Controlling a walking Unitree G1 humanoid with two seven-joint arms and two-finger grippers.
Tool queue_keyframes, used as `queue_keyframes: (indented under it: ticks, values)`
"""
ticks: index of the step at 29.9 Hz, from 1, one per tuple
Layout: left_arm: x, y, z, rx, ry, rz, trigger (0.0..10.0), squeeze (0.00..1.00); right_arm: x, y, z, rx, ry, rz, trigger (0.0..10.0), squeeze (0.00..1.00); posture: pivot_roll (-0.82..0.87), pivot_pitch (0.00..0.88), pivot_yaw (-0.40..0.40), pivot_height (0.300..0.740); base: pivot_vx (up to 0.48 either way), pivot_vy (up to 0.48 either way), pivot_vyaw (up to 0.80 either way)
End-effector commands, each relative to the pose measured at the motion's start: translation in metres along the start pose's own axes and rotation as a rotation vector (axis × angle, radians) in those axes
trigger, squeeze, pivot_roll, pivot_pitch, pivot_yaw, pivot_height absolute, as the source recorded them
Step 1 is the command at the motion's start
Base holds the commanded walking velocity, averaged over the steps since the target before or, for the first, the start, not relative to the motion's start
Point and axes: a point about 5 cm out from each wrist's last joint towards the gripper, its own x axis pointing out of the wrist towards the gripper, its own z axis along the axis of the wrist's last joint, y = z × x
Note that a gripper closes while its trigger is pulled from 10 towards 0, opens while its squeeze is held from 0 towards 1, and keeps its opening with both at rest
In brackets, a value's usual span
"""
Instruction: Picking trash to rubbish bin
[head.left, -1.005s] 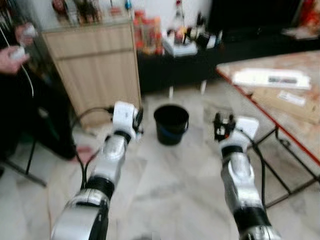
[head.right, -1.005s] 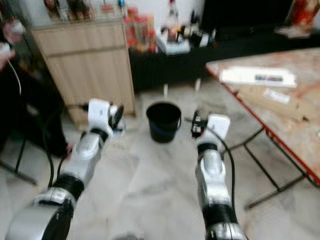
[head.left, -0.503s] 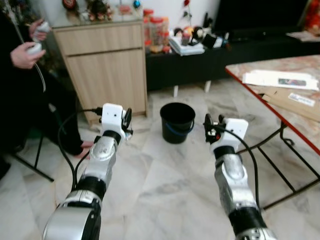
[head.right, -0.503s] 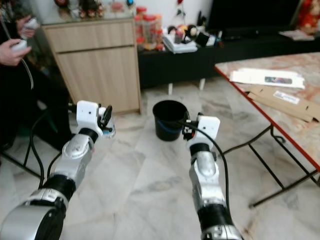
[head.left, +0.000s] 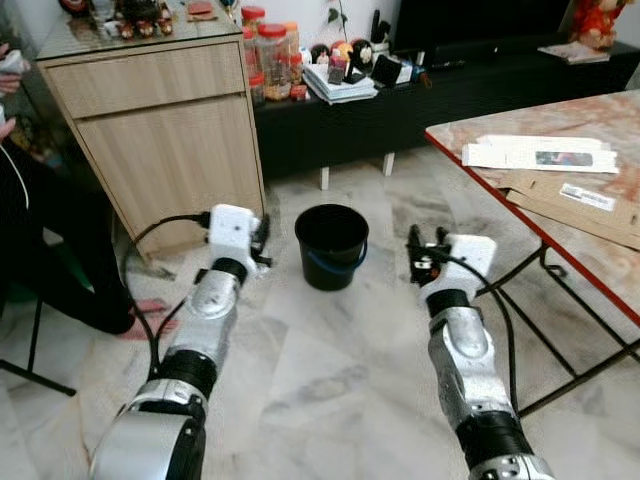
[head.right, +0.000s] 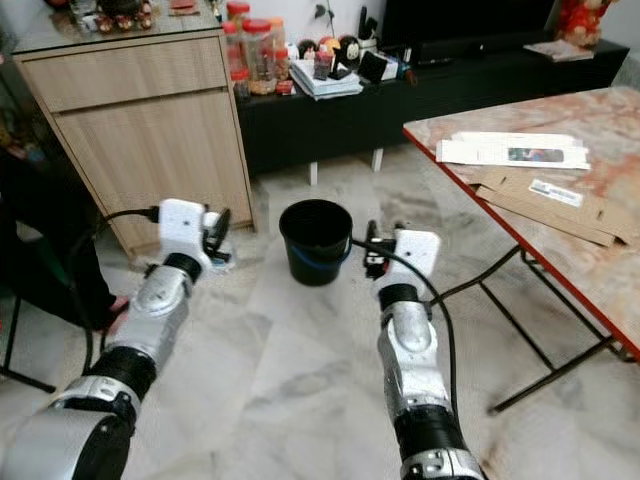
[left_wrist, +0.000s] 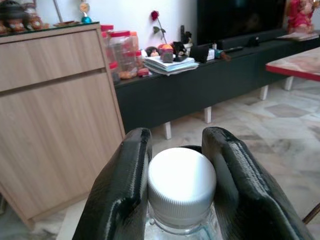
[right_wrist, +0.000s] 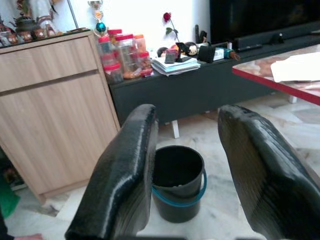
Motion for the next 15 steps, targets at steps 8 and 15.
queue_keyframes:
  ticks: [8,15]
  values:
    - [0.0026,-0.0091,0.0041,-0.011,-0.016,-0.028,10.0,0.0,-0.0016,-0.0044,-0.0022,-0.014,0.011,-0.009,10.0,0.0,0.12,0.012,0.013,0.74,0.373,0.0,0.8]
    - [0.0026,-0.0096,0.0042,-0.011,-0.017,-0.027,10.0,0.0,-0.001,-0.0041,-0.0015,-0.01,0.007,-0.003,10.0,0.0,0.12,0.012,0.013,0.74,0.373,0.0,0.11]
